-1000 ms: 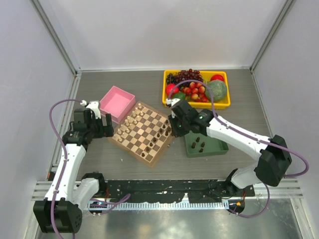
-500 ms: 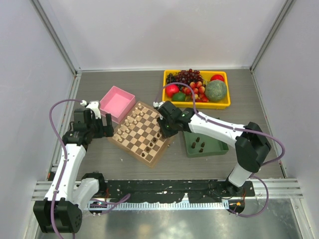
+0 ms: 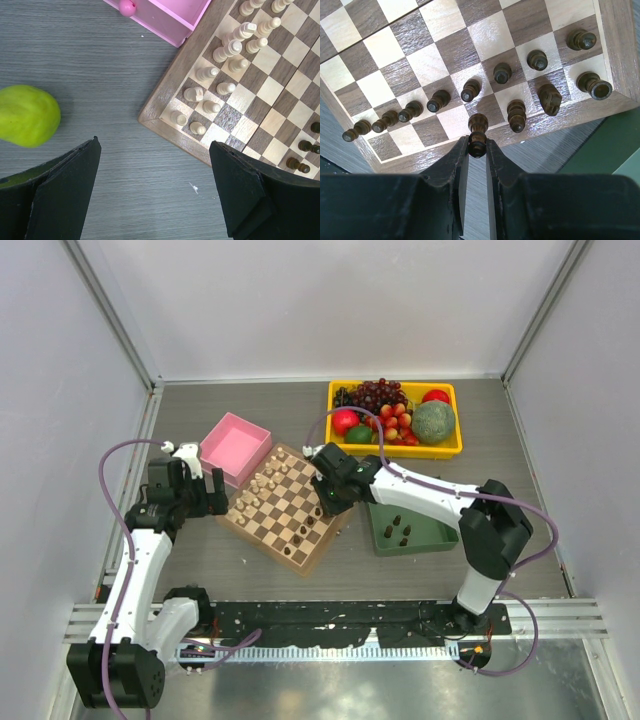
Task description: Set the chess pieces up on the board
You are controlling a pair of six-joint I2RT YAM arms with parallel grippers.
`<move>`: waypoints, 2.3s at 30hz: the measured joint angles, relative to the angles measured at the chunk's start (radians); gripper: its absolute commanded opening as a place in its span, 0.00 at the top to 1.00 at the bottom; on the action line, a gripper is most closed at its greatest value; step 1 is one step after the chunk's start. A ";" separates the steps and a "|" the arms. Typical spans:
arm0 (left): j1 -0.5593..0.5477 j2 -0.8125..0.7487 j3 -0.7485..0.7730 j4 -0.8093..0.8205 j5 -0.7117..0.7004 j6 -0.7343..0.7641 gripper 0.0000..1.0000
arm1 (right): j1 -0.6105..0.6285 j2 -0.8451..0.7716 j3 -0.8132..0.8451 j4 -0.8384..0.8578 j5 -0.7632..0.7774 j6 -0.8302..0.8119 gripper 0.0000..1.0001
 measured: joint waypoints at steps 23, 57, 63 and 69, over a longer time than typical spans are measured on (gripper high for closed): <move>0.000 0.000 0.000 0.000 0.000 0.000 0.01 | 0.003 0.043 0.004 0.000 0.005 0.000 0.84; 0.000 0.000 0.000 0.000 0.000 0.000 0.01 | 0.005 0.044 0.003 -0.007 0.013 -0.002 0.69; 0.000 0.000 0.000 0.000 0.000 0.000 0.01 | 0.005 0.044 0.003 -0.007 0.013 -0.002 0.61; 0.000 0.000 0.000 0.000 0.000 0.000 0.01 | 0.005 0.014 0.003 -0.008 0.012 -0.006 0.53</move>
